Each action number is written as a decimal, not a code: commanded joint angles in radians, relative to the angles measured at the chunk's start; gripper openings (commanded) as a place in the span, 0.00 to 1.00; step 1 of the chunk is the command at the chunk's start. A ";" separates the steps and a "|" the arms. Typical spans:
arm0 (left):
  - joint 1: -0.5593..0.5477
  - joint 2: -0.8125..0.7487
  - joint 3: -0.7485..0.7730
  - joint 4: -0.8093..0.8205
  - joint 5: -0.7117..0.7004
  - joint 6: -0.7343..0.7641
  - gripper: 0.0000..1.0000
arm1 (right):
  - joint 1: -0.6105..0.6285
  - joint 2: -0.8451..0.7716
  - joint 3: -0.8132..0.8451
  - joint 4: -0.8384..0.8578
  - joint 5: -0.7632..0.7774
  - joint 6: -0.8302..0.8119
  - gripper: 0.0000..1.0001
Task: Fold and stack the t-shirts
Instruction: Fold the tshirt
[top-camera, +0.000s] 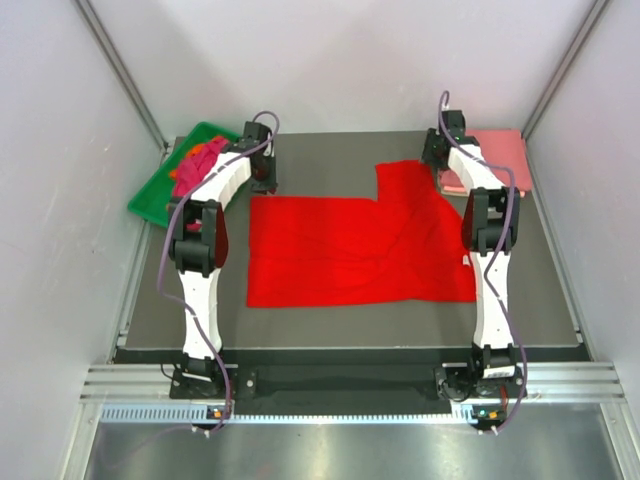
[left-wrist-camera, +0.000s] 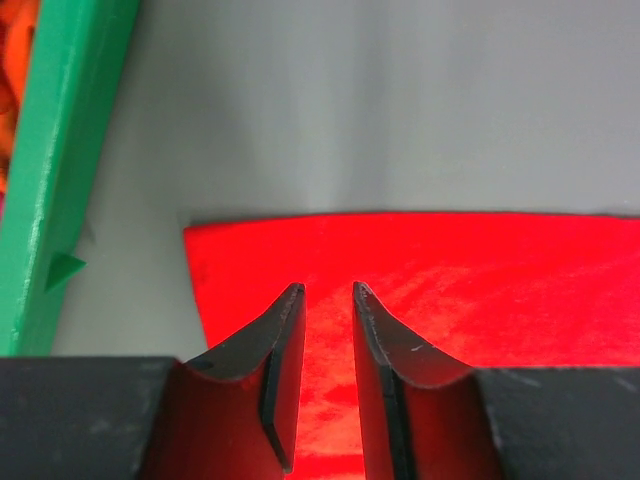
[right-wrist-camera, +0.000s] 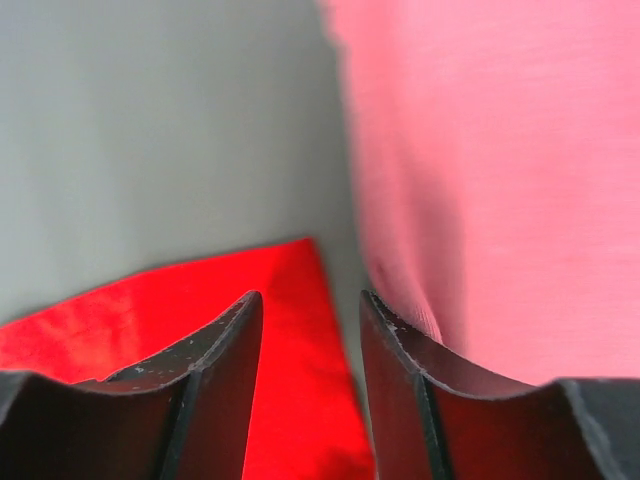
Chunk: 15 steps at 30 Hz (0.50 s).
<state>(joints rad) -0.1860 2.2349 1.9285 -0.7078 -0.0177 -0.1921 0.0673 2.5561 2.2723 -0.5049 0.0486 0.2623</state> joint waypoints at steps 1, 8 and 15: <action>0.019 0.012 0.029 -0.012 -0.031 0.011 0.31 | -0.027 -0.019 0.050 -0.007 0.005 0.064 0.45; 0.051 0.025 0.021 -0.012 -0.024 0.022 0.33 | -0.044 0.022 0.108 -0.030 -0.058 0.068 0.46; 0.071 0.029 0.017 -0.021 0.007 0.042 0.33 | -0.047 0.038 0.138 -0.037 -0.105 0.061 0.39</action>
<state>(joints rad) -0.1226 2.2658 1.9285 -0.7124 -0.0250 -0.1753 0.0326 2.5801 2.3466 -0.5346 -0.0330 0.3229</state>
